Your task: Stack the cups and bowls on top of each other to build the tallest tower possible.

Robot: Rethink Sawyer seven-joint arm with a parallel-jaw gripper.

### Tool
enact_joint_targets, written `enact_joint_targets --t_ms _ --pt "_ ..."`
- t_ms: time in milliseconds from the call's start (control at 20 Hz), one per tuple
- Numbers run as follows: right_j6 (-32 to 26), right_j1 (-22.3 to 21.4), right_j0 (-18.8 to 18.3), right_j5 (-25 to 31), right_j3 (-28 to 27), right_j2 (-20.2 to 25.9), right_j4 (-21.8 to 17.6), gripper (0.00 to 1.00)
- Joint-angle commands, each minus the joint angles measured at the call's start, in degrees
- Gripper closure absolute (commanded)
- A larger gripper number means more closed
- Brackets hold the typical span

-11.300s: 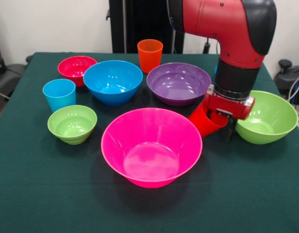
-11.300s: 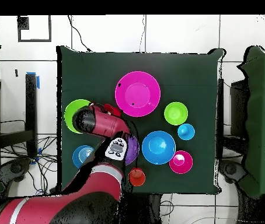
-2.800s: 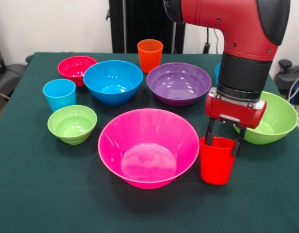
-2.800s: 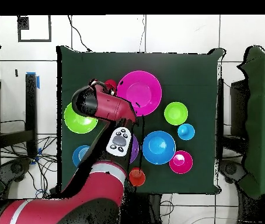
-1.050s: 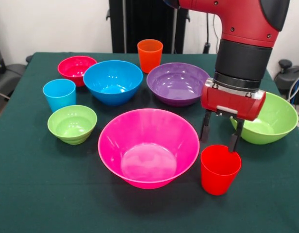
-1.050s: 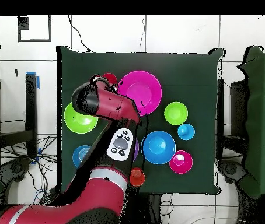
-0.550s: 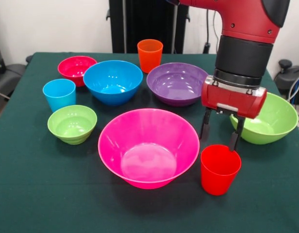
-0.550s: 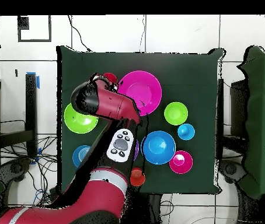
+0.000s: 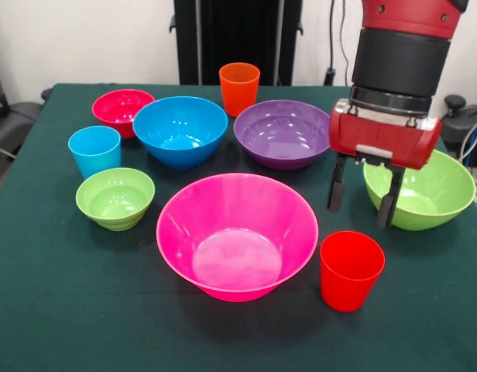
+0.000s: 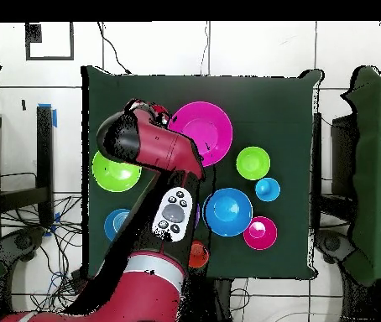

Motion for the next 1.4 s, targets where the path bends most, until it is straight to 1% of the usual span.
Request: enact_joint_targets --t_ms 50,200,300,500,1000,1100,1400 --pt "1.11 -1.26 -0.84 9.88 1.89 4.18 -5.47 0.0" --pt "0.09 -1.3 -1.18 11.09 1.65 4.52 -6.07 0.0" --pt "0.6 -1.02 -1.07 10.85 1.7 4.11 -6.32 0.0" --pt "0.85 -1.38 -1.59 11.52 2.21 4.74 -7.1 0.0" --pt "0.77 -0.92 -2.57 11.48 1.84 5.58 -9.9 0.0" --pt "0.53 -0.69 -2.5 12.2 1.61 5.18 -10.69 0.0" --pt "0.83 -0.29 -3.41 9.92 2.5 5.79 -11.61 0.0"
